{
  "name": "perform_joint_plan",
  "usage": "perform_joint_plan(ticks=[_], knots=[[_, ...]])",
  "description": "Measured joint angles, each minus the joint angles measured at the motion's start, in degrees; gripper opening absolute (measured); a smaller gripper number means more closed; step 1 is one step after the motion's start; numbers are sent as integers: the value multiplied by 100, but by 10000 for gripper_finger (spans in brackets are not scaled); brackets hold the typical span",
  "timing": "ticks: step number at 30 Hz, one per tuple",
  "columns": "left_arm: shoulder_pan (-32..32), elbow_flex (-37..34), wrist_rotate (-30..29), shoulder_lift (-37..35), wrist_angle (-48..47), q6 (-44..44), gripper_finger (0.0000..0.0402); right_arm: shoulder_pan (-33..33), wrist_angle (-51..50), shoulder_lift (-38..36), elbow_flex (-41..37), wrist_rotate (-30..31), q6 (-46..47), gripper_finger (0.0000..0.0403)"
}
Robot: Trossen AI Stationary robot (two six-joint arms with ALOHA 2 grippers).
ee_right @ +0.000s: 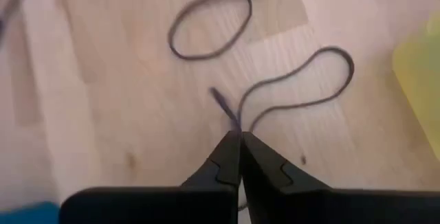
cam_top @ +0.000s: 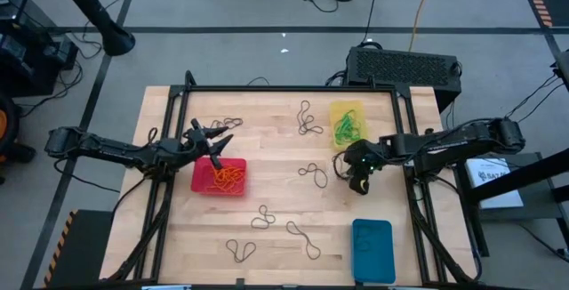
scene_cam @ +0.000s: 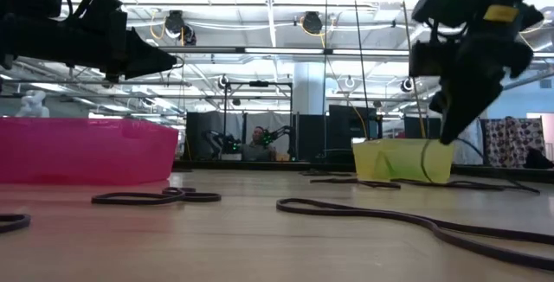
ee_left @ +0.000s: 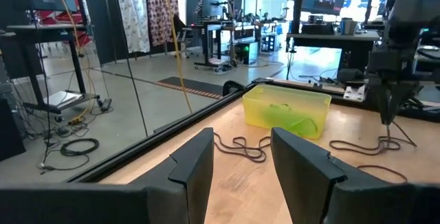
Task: Sort rubber bands into baskets
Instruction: Put the violet rubber band into the blue bin
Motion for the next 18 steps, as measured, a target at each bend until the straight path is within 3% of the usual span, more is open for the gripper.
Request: perform_joint_plan(ticks=[10, 18], knots=[[0, 0, 0, -1, 0, -2, 154, 922, -30, -189, 1028, -179, 324, 1], [0, 0, 0, 0, 0, 2, 154, 2113, -494, -190, 1855, -130, 1457, 0]])
